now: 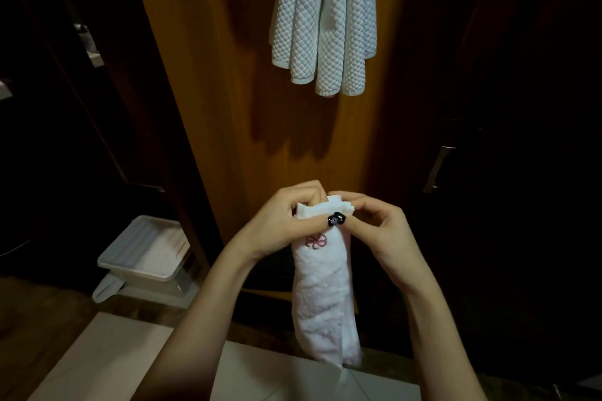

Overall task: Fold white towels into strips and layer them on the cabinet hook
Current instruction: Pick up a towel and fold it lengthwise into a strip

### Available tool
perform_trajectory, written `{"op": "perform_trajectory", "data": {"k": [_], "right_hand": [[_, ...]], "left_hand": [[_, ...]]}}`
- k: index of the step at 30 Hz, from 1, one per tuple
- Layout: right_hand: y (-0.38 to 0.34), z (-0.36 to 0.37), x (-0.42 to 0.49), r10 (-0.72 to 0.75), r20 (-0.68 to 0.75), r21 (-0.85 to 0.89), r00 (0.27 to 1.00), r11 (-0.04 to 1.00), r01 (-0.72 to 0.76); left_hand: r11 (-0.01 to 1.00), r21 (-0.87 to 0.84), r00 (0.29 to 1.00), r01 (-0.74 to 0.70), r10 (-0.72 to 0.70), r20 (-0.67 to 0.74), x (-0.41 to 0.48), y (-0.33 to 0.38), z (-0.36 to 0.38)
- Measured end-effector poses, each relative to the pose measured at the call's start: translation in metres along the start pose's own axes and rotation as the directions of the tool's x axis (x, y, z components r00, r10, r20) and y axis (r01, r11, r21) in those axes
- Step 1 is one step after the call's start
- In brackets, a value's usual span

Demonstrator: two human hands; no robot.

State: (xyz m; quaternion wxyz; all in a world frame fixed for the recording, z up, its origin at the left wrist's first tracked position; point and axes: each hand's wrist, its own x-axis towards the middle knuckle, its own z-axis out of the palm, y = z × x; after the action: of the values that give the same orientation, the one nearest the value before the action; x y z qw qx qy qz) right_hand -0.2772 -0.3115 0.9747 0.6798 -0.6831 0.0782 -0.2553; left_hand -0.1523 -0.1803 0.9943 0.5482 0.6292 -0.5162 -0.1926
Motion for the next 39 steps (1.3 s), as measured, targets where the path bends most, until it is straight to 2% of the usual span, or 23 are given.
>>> {"op": "perform_trajectory", "data": {"k": [4,7,11,15,19,21,24,26,28,33,37,39], "right_hand": [[-0.003,0.0,0.001,0.018,-0.047,-0.056,0.999,0.998,-0.021],[-0.002,0.002,0.001,0.019,-0.135,-0.082,0.991,0.996,-0.03],[-0.001,0.005,0.001,-0.003,-0.22,-0.147,0.975,0.989,-0.03],[-0.002,0.01,0.0,-0.019,-0.255,-0.159,0.967,0.987,-0.022],[-0.005,0.017,-0.002,-0.067,-0.297,-0.186,0.953,0.983,0.011],[-0.006,0.02,-0.002,-0.082,-0.316,-0.173,0.945,0.985,0.028],[-0.007,0.019,0.002,-0.073,-0.357,-0.074,0.931,0.996,0.05],[-0.007,0.016,0.006,-0.064,-0.378,-0.017,0.924,0.998,0.062],[-0.008,0.014,0.01,-0.073,-0.374,0.002,0.924,0.997,0.079],[-0.004,0.016,0.012,-0.132,-0.325,-0.021,0.936,0.991,0.133],[0.008,0.008,0.01,-0.191,-0.302,-0.242,0.934,0.963,0.119],[0.015,0.006,0.006,-0.137,-0.224,-0.344,0.965,0.938,0.053]], "left_hand": [[0.998,0.028,0.997,-0.056,0.057,-0.06,-0.003,0.003,-0.005],[0.998,0.014,0.992,-0.069,0.07,-0.109,-0.006,0.003,-0.005],[0.998,0.029,0.98,-0.049,0.054,-0.189,-0.008,-0.005,-0.003],[0.998,-0.051,0.97,-0.033,0.02,-0.242,-0.01,-0.011,0.0],[0.998,0.062,0.948,0.0,0.02,-0.319,-0.01,-0.012,0.001],[0.999,0.052,0.936,-0.017,0.034,-0.351,-0.01,-0.011,0.002],[0.997,-0.047,0.964,-0.062,0.048,-0.261,-0.013,-0.007,0.004],[0.988,0.084,0.974,-0.127,0.14,-0.177,-0.017,-0.005,0.006],[0.97,0.175,0.966,-0.166,0.196,-0.169,-0.019,-0.008,0.009],[0.985,0.151,0.925,-0.087,0.136,-0.355,-0.013,-0.01,0.014],[0.996,0.075,0.895,-0.053,0.081,-0.439,0.001,-0.005,0.004],[0.996,0.059,0.886,-0.063,0.084,-0.455,0.012,0.0,-0.005]]}}
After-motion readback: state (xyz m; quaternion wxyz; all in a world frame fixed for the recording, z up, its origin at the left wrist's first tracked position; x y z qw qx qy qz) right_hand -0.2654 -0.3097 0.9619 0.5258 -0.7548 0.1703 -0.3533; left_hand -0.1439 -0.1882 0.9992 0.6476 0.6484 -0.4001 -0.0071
